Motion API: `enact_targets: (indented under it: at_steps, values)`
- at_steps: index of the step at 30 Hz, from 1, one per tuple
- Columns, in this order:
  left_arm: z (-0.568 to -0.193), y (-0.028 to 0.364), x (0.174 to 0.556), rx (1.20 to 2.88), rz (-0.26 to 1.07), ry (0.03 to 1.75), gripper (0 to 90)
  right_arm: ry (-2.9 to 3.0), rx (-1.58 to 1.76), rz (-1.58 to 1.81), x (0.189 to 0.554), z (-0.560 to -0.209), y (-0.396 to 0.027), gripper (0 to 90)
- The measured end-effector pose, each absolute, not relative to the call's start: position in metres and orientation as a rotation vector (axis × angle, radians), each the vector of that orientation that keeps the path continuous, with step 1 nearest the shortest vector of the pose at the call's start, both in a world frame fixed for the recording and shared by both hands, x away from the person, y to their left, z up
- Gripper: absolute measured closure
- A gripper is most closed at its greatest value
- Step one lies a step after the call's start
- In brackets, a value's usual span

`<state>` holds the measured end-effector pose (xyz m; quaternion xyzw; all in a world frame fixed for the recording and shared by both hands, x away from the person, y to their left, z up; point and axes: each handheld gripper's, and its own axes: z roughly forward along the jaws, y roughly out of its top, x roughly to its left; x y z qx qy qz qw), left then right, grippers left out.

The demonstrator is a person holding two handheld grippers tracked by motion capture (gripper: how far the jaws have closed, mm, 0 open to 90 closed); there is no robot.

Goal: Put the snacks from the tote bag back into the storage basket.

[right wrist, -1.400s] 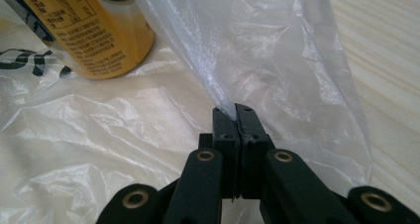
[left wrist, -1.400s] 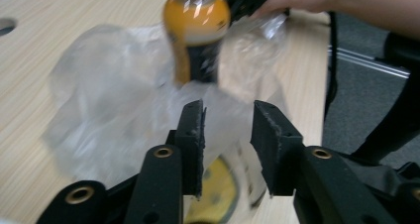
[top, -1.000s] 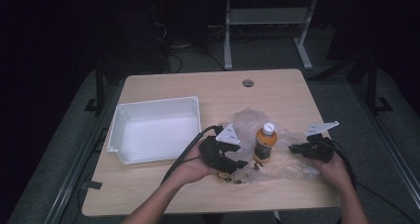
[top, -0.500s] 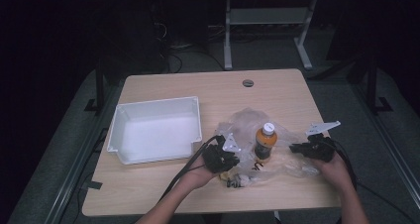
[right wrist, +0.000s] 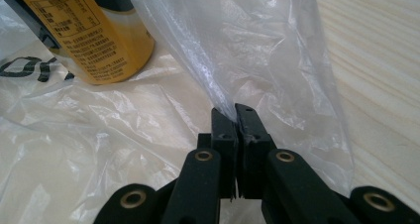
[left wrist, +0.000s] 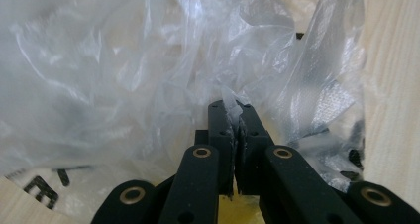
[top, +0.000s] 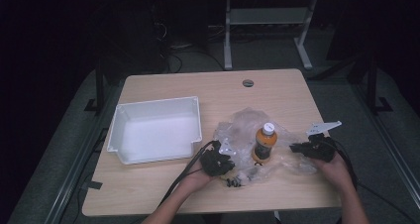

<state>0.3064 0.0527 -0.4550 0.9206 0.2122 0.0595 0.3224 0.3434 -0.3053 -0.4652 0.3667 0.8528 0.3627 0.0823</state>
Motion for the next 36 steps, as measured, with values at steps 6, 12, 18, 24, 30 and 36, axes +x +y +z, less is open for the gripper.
enact_targets:
  at_steps: [6, 12, 18, 24, 30, 36]
  values:
    - [-0.460, 0.055, 0.306, 2.395, 0.152, 0.566, 87.5, 2.545, 1.096, 1.083, 0.343, -0.465, -0.306, 87.3]
    - [-0.461, 0.061, 0.308, 2.372, 0.116, 0.591, 82.7, 2.550, 1.102, 1.084, 0.343, -0.466, -0.306, 85.2]
    - [-0.452, 0.066, 0.306, 2.315, 0.088, 0.596, 73.3, 2.540, 1.086, 1.091, 0.340, -0.462, -0.305, 77.3]
    - [-0.438, 0.075, 0.301, 2.309, 0.073, 0.587, 61.7, 2.492, 1.056, 1.127, 0.333, -0.452, -0.306, 64.4]
    - [-0.422, 0.084, 0.299, 2.305, 0.079, 0.553, 49.0, 2.429, 1.036, 1.182, 0.326, -0.439, -0.304, 51.0]
    - [-0.409, 0.088, 0.297, 2.310, 0.091, 0.529, 45.7, 2.406, 1.035, 1.223, 0.322, -0.432, -0.302, 42.3]
